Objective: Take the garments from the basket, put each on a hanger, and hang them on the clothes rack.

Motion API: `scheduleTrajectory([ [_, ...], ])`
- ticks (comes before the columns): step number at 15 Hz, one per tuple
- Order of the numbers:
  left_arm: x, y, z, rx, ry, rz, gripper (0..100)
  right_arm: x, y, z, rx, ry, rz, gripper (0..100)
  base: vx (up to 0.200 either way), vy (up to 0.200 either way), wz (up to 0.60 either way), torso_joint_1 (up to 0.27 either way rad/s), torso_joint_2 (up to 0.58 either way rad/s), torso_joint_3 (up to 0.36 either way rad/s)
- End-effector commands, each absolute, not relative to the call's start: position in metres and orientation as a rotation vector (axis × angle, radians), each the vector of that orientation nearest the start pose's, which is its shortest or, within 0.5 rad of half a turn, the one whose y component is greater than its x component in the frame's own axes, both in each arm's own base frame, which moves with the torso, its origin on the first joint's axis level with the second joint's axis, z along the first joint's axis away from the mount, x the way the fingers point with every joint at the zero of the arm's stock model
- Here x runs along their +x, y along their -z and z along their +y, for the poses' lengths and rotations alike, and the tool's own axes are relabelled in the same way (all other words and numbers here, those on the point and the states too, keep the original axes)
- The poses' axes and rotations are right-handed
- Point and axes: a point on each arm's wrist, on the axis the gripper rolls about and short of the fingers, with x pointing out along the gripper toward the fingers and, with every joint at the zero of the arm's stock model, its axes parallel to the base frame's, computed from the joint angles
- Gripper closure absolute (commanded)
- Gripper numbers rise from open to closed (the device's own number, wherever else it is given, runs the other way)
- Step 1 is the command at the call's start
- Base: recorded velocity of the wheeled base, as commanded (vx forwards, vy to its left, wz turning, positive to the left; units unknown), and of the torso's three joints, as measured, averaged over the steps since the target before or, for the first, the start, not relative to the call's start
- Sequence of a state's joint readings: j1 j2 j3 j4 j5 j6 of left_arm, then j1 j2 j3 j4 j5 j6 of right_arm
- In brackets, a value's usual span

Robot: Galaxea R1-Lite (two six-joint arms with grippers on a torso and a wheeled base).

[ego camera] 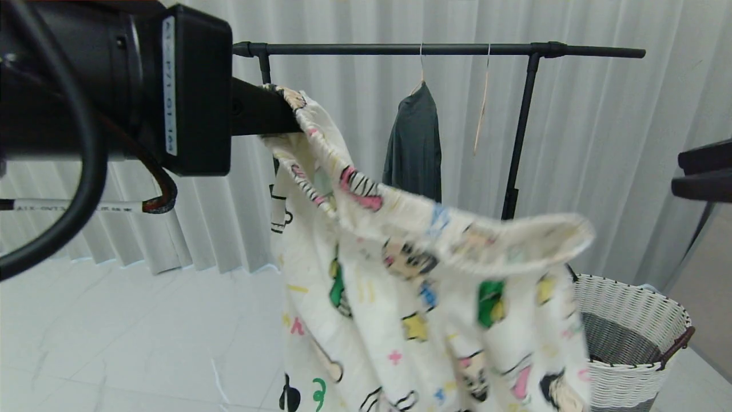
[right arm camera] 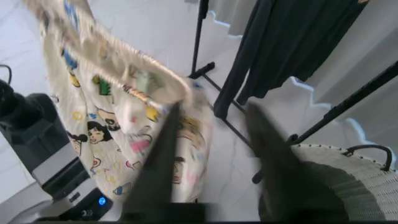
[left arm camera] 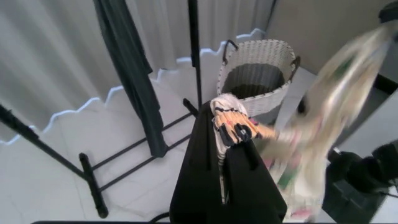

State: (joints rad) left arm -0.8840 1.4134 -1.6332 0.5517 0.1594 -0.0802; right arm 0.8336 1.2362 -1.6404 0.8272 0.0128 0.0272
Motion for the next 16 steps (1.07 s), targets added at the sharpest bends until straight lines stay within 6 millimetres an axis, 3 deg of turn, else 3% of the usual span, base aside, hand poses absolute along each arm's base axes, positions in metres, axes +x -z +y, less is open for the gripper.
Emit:
scheduleTrajectory([
  [1,0.135,-0.37,-0.158,0.102,0.684,0.33,100,0.074,-0.371,0.083,-0.17,-0.845,0.413,0,0.0,0.0,0.0,0.0,0.0,0.0],
  [3,0.14,-0.359,-0.16,0.133,0.589,0.346,100,0.065,-0.36,0.073,-0.186,-0.863,0.411,0,0.0,0.0,0.0,0.0,0.0,0.0],
  [4,0.141,-0.353,-0.16,0.153,0.559,0.36,100,0.071,-0.357,0.072,-0.178,-0.804,0.407,0,0.0,0.0,0.0,0.0,0.0,0.0],
  [9,0.154,-0.329,-0.153,0.271,0.255,0.389,100,0.124,-0.334,0.054,-0.303,-0.106,0.497,0,0.0,0.0,0.0,0.0,0.0,0.0],
  [13,0.158,-0.317,-0.131,0.3,0.135,0.422,100,0.138,-0.305,0.045,-0.409,0.149,0.531,0,0.0,0.0,0.0,0.0,0.0,0.0],
  [16,0.16,-0.315,-0.127,0.3,0.116,0.428,100,0.147,-0.291,0.046,-0.414,0.211,0.498,0,0.0,0.0,0.0,0.0,0.0,0.0],
])
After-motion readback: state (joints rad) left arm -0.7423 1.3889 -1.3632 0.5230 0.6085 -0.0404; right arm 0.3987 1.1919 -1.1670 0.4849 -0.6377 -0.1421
